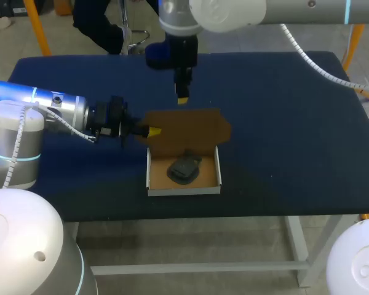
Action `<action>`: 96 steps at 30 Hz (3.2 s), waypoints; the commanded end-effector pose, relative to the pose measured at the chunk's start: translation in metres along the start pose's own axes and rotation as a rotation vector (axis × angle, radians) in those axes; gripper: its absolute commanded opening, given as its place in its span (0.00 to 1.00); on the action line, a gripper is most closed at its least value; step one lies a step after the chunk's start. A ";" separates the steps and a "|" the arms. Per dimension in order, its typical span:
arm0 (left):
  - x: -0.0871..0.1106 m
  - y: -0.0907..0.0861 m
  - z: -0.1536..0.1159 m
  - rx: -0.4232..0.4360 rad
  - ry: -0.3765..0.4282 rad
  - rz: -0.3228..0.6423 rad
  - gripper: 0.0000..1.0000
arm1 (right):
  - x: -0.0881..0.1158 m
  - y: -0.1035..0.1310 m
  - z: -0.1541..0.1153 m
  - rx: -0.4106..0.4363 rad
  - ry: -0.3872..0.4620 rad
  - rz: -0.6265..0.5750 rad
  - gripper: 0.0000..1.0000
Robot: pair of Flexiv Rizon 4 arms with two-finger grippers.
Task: Assemble the packaging by folding the flat box into shape, placing the metal phone stand inside, and closing the box properly
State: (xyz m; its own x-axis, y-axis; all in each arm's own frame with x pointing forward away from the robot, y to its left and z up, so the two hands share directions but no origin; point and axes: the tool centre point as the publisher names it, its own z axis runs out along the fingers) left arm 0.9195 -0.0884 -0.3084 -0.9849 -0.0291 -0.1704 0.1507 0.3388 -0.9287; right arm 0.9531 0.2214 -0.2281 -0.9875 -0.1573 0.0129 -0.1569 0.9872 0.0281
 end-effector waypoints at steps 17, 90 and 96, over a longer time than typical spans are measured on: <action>0.000 0.000 0.000 0.002 0.000 0.001 0.00 | 0.033 0.006 0.006 0.012 -0.019 -0.009 0.46; 0.000 0.000 0.000 0.002 0.000 0.001 0.00 | 0.025 0.013 0.046 0.002 0.084 -0.022 0.00; 0.000 0.000 0.000 0.002 0.000 0.001 0.00 | 0.027 0.011 0.044 -0.016 0.086 -0.013 1.00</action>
State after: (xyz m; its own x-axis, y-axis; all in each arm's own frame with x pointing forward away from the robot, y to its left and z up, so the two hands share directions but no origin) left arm 0.9201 -0.0870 -0.3092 -0.9848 -0.0319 -0.1705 0.1498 0.3394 -0.9286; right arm 0.9229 0.2301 -0.2733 -0.9803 -0.1718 0.0972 -0.1688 0.9849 0.0389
